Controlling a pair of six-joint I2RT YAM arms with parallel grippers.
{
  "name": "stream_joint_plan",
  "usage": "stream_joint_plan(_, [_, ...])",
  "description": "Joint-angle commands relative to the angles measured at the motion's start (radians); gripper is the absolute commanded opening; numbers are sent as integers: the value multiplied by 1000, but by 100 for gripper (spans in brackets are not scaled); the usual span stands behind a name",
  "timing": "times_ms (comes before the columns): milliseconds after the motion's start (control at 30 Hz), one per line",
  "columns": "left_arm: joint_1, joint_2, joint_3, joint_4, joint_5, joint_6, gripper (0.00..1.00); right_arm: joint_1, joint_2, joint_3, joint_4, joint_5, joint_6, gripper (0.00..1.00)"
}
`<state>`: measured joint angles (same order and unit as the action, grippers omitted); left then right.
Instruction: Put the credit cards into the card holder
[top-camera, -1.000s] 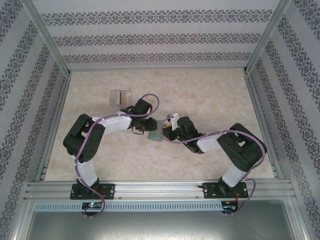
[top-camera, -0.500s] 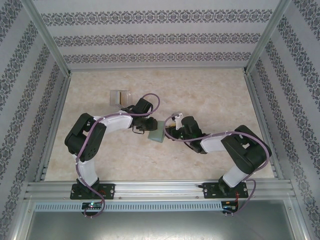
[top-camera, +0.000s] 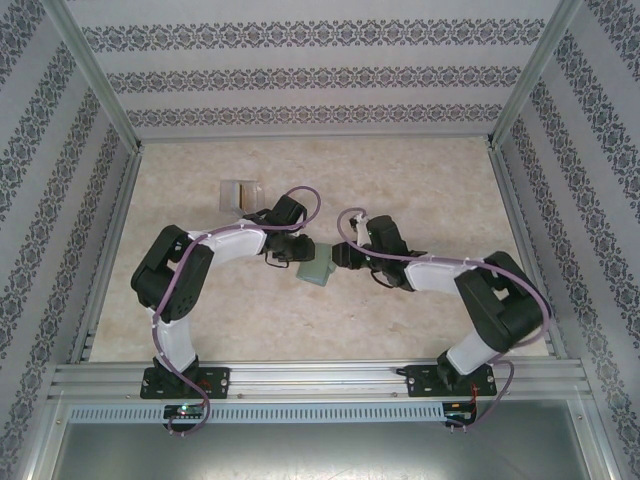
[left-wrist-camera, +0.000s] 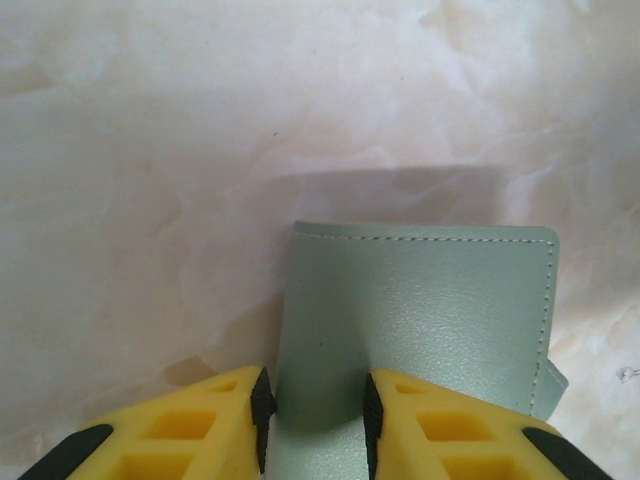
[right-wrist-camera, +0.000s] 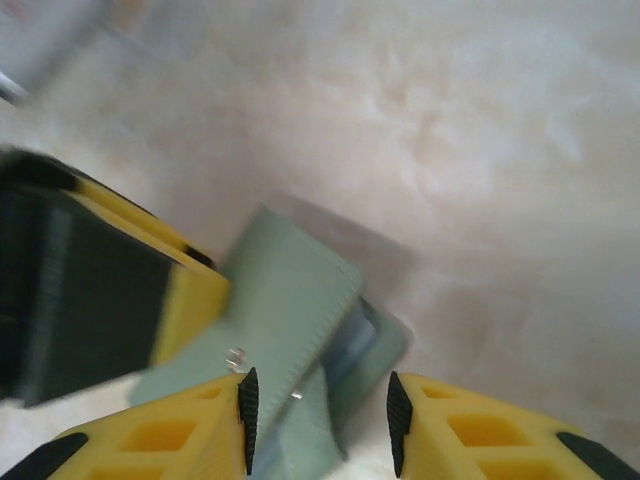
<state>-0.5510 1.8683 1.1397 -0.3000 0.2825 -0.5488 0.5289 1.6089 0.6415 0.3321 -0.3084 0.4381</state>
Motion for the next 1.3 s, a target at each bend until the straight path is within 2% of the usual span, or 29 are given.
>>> stream_joint_plan(0, [-17, 15, 3, -49, -23, 25, 33, 28, 55, 69, -129, 4, -92, 40])
stream_joint_plan(133, [-17, 16, 5, -58, -25, 22, 33, 31, 101, 167, -257, 20, -146, 39])
stream_joint_plan(167, [-17, 11, -3, -49, -24, 18, 33, 35, 97, 169, -252, -2, -189, 38])
stream_joint_plan(300, [-15, 13, -10, -36, -13, 19, 33, 89, 48, 138, -251, 43, -351, 41])
stream_joint_plan(600, [-10, 7, -35, -28, 17, 5, 33, 93, 92, 145, -271, 36, -500, 43])
stream_joint_plan(700, [-9, -9, -56, -11, 18, 1, 34, 98, 98, 153, -289, 71, -539, 40])
stream_joint_plan(933, [0, -32, -79, 14, 34, -19, 34, 134, 141, 205, -347, 144, -578, 39])
stream_joint_plan(1067, [7, -36, -76, 2, 26, -16, 35, 117, 132, 192, -335, 89, -587, 40])
stream_joint_plan(1267, [10, -32, -83, -2, -8, 1, 35, 102, 79, 151, -314, 23, -593, 47])
